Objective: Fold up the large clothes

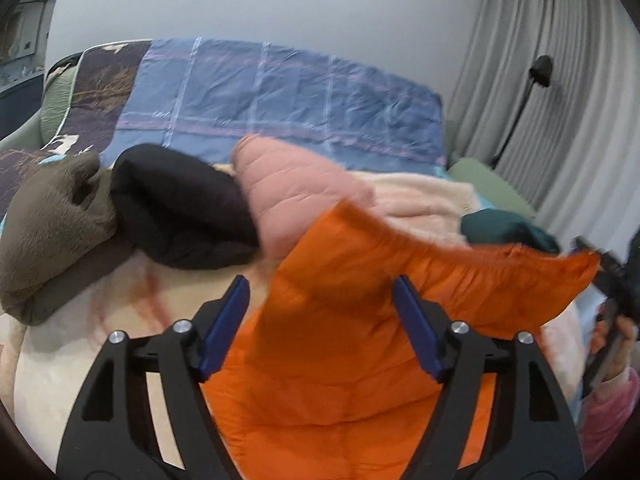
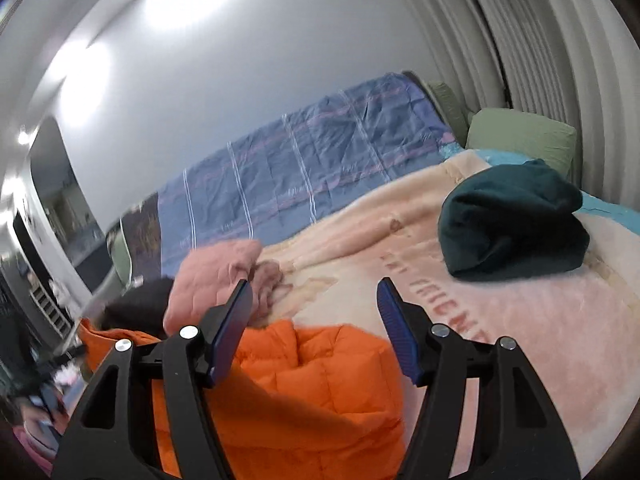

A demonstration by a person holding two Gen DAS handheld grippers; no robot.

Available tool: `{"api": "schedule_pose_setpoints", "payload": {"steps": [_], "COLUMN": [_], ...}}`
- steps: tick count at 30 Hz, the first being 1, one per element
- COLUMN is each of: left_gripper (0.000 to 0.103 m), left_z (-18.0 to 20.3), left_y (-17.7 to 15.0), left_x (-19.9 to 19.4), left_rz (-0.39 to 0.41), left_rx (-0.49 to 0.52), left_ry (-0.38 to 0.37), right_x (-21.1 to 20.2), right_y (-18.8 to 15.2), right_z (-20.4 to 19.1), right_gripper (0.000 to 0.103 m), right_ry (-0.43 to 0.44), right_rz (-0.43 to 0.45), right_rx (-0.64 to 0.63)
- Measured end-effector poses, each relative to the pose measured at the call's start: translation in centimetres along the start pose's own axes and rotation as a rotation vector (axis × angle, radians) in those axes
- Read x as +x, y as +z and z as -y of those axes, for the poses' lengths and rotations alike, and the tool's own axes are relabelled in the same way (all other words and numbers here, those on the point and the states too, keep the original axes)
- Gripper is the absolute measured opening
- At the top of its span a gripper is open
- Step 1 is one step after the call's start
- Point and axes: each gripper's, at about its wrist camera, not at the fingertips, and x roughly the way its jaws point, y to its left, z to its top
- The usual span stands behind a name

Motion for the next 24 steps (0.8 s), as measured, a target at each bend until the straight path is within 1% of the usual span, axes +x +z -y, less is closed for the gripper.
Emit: {"api": "schedule_pose_setpoints", "payload": {"steps": [2, 4, 5, 6, 7, 9, 10, 11, 12, 13, 14, 15, 16, 17, 18, 20, 22, 24], "left_gripper": [0.078, 0.080, 0.081, 0.082, 0.082, 0.081, 0.074, 0.062, 0.039, 0.033, 0.030, 0.024, 0.019, 0.017, 0.015, 0.014, 0.015, 0.016], "left_z": [-1.0, -2.0, -2.3, -2.6, -2.8, -3.5, -3.8, -3.9, -4.0, -3.9, -3.6, -3.4, -3.1, -2.9, -2.9, -2.6, -2.2, -1.8], "left_y": [-0.4, -1.1, -1.2, -1.4, -1.8, -2.4, -2.9, -3.3, -3.6, -4.1, -4.5, -4.8, -5.1, -5.5, -5.8, -6.7, -7.9, -8.6], "left_x": [1.1, 2.5, 3.4, 4.0, 5.1, 6.6, 7.5, 8.1, 8.5, 8.9, 8.7, 8.5, 8.0, 7.4, 7.0, 5.7, 4.5, 3.6], "left_rz": [-0.030, -0.070, -0.097, -0.117, -0.145, -0.190, -0.217, -0.242, -0.263, -0.286, -0.285, -0.281, -0.276, -0.271, -0.270, -0.270, -0.273, -0.266], "left_rx": [-0.021, -0.040, -0.044, -0.046, -0.049, -0.068, -0.088, -0.096, -0.094, -0.082, -0.062, -0.044, -0.023, -0.013, -0.009, -0.005, 0.016, 0.052], "left_ry": [0.005, -0.001, -0.006, -0.005, 0.000, -0.009, -0.032, -0.061, -0.080, -0.091, -0.086, -0.085, -0.081, -0.079, -0.081, -0.094, -0.101, -0.091], "right_x": [-0.3, 0.2, 0.7, 1.6, 3.1, 5.0, 5.9, 6.5, 7.4, 7.7, 8.0, 7.9, 7.4, 6.9, 6.5, 5.2, 4.1, 3.2], "right_y": [0.2, 0.2, 0.0, -0.5, -1.3, -3.0, -4.0, -4.6, -5.8, -6.4, -7.0, -7.4, -7.6, -7.8, -8.0, -8.6, -9.8, -10.8], "right_z": [1.0, 1.9, 2.0, 2.2, 2.2, 2.2, 2.2, 2.3, 2.1, 1.9, 1.7, 1.4, 1.1, 0.8, 0.7, 0.2, -0.3, -0.9], "right_gripper": [0.067, 0.068, 0.069, 0.069, 0.069, 0.069, 0.069, 0.069, 0.069, 0.053, 0.031, 0.026, 0.017, 0.011, 0.010, 0.007, 0.006, 0.007], "right_ry": [-0.005, 0.026, 0.038, 0.043, 0.040, 0.027, 0.019, 0.015, 0.006, 0.004, 0.005, -0.011, -0.027, -0.033, -0.039, -0.060, -0.096, -0.132], "right_rz": [0.019, -0.010, -0.039, -0.088, -0.158, -0.248, -0.283, -0.307, -0.349, -0.365, -0.380, -0.369, -0.348, -0.336, -0.332, -0.337, -0.347, -0.342], "right_rx": [0.017, 0.041, 0.045, 0.037, 0.019, -0.007, -0.013, -0.018, -0.035, -0.049, -0.066, -0.081, -0.097, -0.108, -0.111, -0.120, -0.172, -0.240]}}
